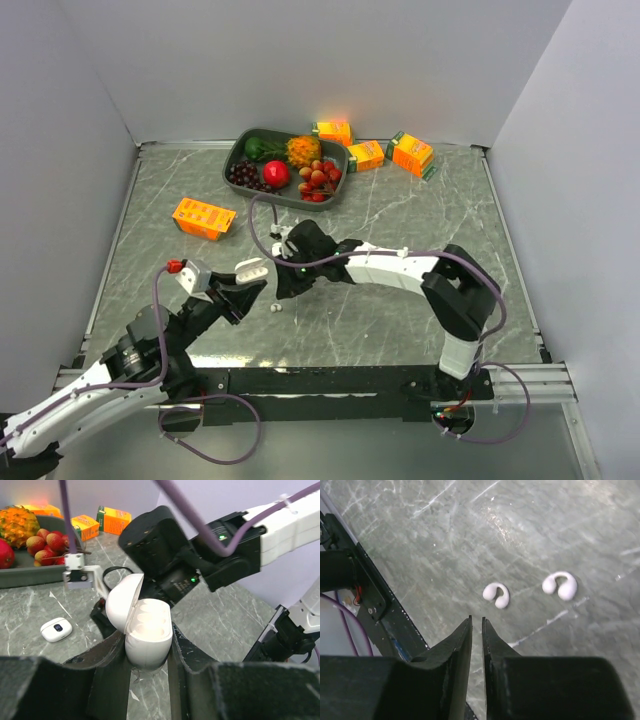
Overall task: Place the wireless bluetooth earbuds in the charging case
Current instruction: Pick up the earbud from the center of the board.
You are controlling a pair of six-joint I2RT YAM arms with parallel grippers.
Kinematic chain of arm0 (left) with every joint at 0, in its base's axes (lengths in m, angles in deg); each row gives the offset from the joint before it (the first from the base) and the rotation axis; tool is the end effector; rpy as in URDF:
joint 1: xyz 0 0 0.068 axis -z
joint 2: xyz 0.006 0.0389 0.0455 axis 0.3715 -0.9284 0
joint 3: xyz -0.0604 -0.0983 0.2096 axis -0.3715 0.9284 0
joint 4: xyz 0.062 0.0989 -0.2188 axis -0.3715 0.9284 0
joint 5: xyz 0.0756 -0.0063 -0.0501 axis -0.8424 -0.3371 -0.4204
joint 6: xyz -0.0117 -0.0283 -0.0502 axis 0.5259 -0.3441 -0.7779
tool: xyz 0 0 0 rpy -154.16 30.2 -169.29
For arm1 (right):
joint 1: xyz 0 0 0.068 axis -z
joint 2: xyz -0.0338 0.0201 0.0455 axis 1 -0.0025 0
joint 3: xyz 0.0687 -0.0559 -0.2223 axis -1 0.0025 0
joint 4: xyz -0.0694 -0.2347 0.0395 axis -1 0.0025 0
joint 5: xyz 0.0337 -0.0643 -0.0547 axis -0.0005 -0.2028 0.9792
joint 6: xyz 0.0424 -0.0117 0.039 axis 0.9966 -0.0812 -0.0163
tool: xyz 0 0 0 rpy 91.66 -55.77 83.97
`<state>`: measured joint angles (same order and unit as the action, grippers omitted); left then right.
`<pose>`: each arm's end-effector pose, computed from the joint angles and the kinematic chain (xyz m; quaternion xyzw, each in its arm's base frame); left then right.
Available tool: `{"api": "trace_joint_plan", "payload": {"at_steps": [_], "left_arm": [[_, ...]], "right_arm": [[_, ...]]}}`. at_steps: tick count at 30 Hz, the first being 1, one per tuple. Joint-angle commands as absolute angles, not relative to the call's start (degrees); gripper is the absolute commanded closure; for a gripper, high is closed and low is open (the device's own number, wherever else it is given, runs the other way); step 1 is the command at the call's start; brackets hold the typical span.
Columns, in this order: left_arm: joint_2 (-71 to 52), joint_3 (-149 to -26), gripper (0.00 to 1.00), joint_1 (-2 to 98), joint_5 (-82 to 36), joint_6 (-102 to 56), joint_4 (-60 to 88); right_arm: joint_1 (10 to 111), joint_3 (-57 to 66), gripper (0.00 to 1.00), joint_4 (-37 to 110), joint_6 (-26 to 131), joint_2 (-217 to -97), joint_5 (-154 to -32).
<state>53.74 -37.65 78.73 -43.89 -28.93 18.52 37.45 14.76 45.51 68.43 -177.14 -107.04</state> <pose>0.0773 -0.1014 0.2779 0.1395 0.6442 -0.3951 0.6399 0.2106 0.2992 0.1700 -0.3028 0.8608 0.3633 0.1880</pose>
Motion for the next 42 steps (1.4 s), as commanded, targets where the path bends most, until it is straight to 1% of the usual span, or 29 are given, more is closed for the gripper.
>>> {"api": "trace_joint_plan", "payload": {"at_steps": [1, 5, 6, 8, 9, 12, 17, 22, 31, 42], "left_arm": [[55.11, -40.39, 0.99, 78.59, -43.64, -28.5, 19.55], [54.76, -40.3, 0.99, 78.58, -43.29, -28.15, 19.55], [54.67, -40.39, 0.99, 78.58, -43.12, -28.15, 19.46], [54.49, -40.39, 0.99, 78.67, -43.11, -27.98, 19.55], [54.32, -40.48, 0.99, 78.67, -43.11, -27.98, 19.64], [54.49, -40.48, 0.99, 78.59, -43.29, -27.8, 19.9], [54.49, -40.39, 0.99, 78.67, -42.85, -27.71, 19.46], [55.28, -40.22, 0.99, 78.67, -41.71, -27.8, 19.02], [56.42, -39.95, 0.99, 78.67, -40.66, -28.15, 18.67], [58.98, -39.07, 0.99, 78.59, -38.63, -28.59, 16.91]], "right_arm": [[37.39, 9.62, 0.82, 45.42, 65.93, -181.13, -109.21], [37.39, 6.63, 0.82, 48.22, 64.26, -183.77, -107.98], [37.39, 6.11, 0.8, 48.67, 63.82, -184.12, -107.54], [37.21, 4.7, 0.71, 49.81, 62.42, -184.91, -104.56], [37.12, 4.26, 0.64, 50.95, 61.8, -185.09, -103.33], [36.86, 3.64, 0.59, 52.01, 58.64, -185.27, -99.81], [36.16, 4.78, 0.59, 51.66, 56.61, -185.79, -96.91], [35.28, 6.45, 0.59, 49.38, 56.0, -185.62, -96.9], [32.82, 5.66, 0.59, 49.2, 55.03, -186.76, -96.11], [32.55, 7.86, 0.59, 47.44, 55.64, -187.2, -95.76]]}}
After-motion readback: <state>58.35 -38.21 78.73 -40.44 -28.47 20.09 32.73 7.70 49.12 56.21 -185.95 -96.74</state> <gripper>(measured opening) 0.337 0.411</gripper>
